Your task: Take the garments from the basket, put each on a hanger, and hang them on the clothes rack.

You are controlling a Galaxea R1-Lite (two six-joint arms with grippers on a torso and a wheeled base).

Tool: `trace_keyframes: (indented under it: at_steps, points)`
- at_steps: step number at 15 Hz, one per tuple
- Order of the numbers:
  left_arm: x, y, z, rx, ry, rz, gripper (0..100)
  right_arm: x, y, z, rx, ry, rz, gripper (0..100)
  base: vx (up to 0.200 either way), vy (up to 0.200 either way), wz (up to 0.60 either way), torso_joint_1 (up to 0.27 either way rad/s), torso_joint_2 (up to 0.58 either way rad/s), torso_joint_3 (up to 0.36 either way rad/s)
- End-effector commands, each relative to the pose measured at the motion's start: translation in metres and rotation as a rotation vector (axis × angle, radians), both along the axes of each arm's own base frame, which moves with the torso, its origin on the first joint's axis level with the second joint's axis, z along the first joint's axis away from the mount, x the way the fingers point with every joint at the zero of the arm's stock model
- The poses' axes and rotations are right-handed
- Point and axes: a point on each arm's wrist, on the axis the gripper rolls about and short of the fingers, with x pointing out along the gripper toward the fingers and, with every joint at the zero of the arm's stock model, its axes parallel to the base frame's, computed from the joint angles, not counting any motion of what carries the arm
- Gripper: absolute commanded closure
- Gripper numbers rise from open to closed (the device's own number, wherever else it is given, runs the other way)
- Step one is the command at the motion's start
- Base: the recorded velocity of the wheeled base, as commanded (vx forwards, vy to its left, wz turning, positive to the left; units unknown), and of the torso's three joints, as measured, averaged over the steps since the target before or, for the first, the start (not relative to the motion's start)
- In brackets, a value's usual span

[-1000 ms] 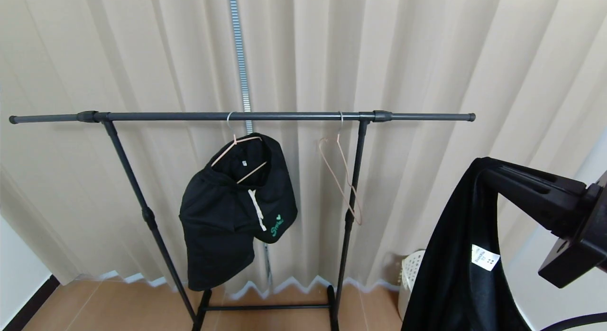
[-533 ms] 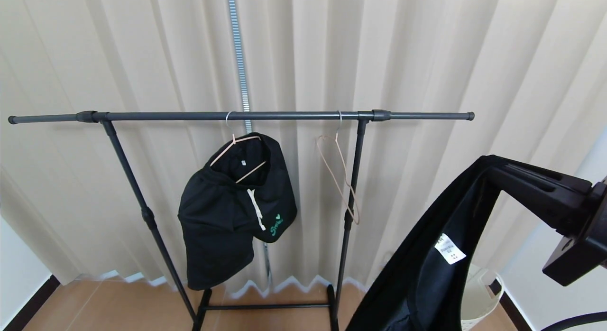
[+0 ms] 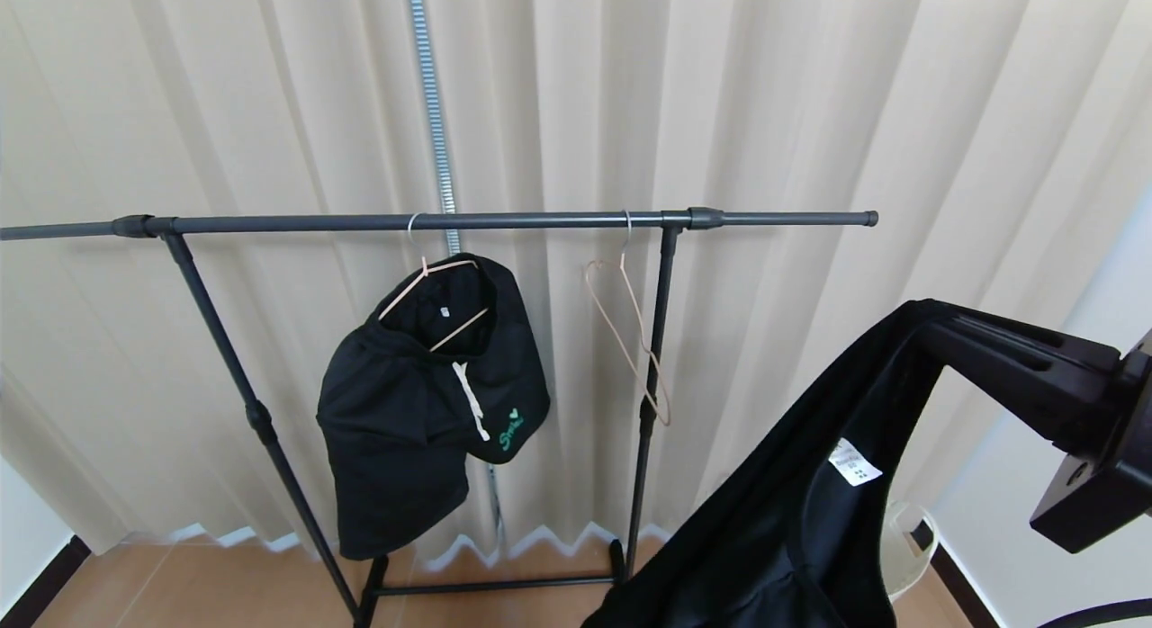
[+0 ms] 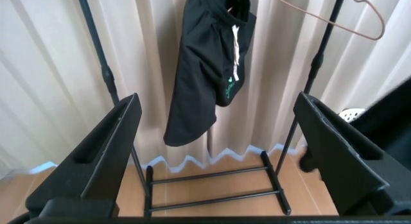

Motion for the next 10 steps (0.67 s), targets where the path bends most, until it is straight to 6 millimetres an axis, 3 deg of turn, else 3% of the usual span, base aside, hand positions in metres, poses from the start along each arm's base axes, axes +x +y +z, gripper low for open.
trace_keyframes:
  at_steps: [1,10]
  points:
    - [0.0,0.0,0.0,0.0,-0.001,0.002,0,0.0,0.0,0.0,0.001,0.0,0.0,100,0.0,0.0,0.0,0.0,0.0,0.0]
    - [0.0,0.0,0.0,-0.003,0.0,0.003,0,0.01,0.004,-0.011,-0.041,0.039,-0.024,100,0.0,0.0,0.0,0.0,0.0,0.0]
